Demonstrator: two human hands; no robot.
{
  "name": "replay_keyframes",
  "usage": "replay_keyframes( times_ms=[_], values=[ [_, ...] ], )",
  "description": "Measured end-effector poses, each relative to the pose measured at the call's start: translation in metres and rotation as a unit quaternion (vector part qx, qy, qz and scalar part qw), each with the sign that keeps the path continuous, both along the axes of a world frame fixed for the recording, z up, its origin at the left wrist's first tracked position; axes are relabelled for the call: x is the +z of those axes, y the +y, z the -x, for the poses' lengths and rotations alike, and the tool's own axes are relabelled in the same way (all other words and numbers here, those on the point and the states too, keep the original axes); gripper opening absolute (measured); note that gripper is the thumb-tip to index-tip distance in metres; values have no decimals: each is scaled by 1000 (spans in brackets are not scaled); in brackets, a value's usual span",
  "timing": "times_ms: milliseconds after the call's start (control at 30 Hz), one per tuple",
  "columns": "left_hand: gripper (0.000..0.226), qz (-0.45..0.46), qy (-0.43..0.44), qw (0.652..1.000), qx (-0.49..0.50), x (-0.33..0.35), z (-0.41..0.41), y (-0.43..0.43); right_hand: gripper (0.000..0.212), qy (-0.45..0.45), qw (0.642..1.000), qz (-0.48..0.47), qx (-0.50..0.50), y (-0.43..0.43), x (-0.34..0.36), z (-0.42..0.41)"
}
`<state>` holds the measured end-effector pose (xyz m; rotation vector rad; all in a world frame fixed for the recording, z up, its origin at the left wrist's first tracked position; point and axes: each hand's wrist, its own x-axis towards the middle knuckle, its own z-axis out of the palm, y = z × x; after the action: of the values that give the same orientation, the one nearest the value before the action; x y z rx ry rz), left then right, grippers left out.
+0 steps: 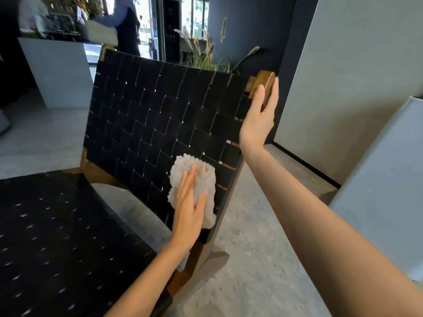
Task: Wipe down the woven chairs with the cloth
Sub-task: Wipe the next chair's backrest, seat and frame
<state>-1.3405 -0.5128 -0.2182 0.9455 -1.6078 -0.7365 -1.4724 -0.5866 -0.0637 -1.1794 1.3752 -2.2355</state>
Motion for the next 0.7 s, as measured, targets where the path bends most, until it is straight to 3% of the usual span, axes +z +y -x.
replay_keyframes(
  times_ms=[100,167,233,300,367,533,700],
  values=[
    [50,-24,86,993,74,61,20,-24,53,15,1000,-4,1,-1,1,1],
    [46,30,107,990,86,107,33,-43,53,27,1000,-5,1,-1,-1,2],
    [48,93,95,988,73,144,48,-63,52,38,999,-3,1,-2,-3,3],
    [51,117,23,990,75,161,62,-80,52,46,999,-1,4,-2,-3,4],
    [50,116,-44,987,103,157,70,-90,51,53,999,-3,4,-2,-4,6],
    [51,169,15,984,52,122,54,-87,51,53,998,-26,20,2,0,6],
    [59,115,-10,993,2,65,23,-59,57,56,992,-58,98,20,-6,2]
  ],
)
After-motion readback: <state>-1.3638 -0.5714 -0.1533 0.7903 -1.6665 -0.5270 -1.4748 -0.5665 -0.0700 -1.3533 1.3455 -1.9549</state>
